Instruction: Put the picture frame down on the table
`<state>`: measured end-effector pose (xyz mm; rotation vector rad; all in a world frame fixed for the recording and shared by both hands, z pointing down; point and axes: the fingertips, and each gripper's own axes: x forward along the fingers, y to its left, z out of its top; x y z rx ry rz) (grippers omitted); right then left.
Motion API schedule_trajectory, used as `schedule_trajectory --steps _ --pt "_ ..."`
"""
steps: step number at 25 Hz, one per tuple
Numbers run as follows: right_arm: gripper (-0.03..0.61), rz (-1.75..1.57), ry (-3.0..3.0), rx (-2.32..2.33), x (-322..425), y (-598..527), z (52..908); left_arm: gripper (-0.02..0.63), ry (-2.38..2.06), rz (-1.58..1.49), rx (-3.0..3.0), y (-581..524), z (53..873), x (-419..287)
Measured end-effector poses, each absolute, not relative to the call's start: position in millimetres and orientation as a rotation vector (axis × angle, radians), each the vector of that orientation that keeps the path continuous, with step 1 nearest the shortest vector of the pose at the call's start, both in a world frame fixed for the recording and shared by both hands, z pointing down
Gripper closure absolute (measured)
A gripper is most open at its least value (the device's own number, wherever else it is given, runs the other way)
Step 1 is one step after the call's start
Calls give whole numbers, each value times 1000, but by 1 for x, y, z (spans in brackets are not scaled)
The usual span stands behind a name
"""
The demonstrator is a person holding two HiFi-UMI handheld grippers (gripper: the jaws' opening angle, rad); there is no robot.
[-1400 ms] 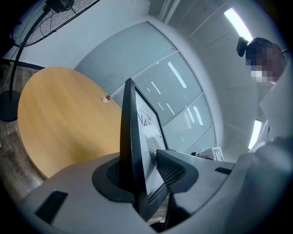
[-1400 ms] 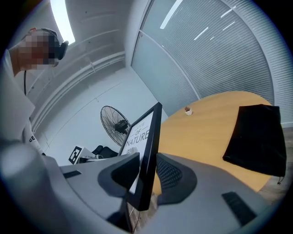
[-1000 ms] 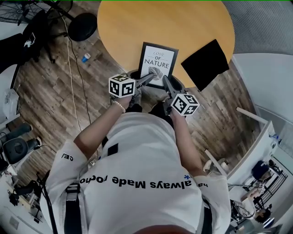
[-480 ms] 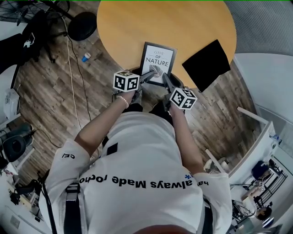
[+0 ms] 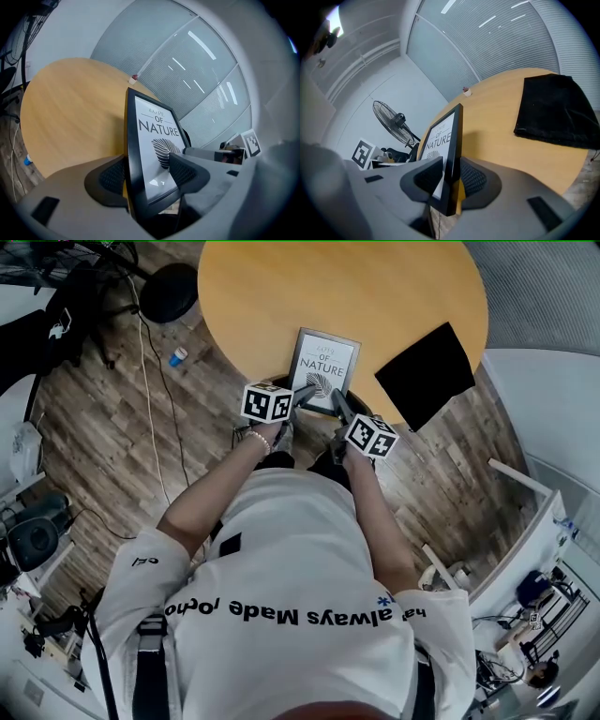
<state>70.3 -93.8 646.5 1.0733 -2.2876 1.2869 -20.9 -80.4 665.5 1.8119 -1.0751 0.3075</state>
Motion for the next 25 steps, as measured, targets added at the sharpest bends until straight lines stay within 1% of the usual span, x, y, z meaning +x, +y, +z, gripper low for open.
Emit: schedule_trajectory --steps 11,14,25 --pt "455 1333 -2223 1103 73 -98 665 331 -1128 462 1782 -85 687 -23" --pt "468 1324 -2214 1102 70 -97 666 331 -1139 516 1767 -83 695 -25" --pt "468 1342 -2174 1087 75 -92 680 331 -1162 589 1741 -73 707 -20"
